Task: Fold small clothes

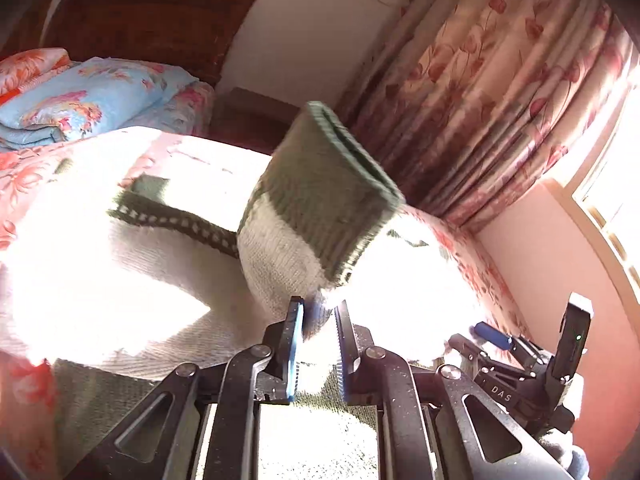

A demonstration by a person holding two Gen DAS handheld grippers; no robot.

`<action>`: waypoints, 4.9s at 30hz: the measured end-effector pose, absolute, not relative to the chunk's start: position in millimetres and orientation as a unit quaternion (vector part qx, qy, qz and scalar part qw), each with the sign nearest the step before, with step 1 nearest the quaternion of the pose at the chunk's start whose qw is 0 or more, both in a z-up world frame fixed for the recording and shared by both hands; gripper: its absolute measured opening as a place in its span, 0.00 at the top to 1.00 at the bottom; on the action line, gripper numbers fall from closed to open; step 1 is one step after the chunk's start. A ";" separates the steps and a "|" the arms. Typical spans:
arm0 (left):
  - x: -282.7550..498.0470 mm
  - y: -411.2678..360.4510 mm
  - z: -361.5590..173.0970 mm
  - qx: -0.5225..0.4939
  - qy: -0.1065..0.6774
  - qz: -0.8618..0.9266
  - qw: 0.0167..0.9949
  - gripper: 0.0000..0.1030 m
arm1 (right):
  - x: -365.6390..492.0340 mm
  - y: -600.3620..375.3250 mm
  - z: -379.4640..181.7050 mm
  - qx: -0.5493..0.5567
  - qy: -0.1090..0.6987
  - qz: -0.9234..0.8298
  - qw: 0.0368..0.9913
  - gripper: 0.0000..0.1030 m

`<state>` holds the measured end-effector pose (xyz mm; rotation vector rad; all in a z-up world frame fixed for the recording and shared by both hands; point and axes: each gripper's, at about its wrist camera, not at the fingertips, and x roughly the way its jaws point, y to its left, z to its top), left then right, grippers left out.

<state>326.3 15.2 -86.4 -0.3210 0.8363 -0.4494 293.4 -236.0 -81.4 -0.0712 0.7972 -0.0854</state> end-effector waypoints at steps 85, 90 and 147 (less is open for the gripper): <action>267.1 144.1 -113.6 -0.173 0.400 0.087 0.896 0.00 | 296.4 -194.0 -44.2 0.009 0.332 0.017 0.943 0.71; 248.2 149.0 -101.2 -0.188 0.366 0.064 0.909 0.00 | 313.7 -186.4 -78.9 -0.031 0.382 0.000 0.924 0.71; 430.5 32.1 -106.3 -0.088 0.429 -0.034 0.898 0.00 | 392.8 -195.1 -36.3 -0.047 0.406 0.098 0.907 0.57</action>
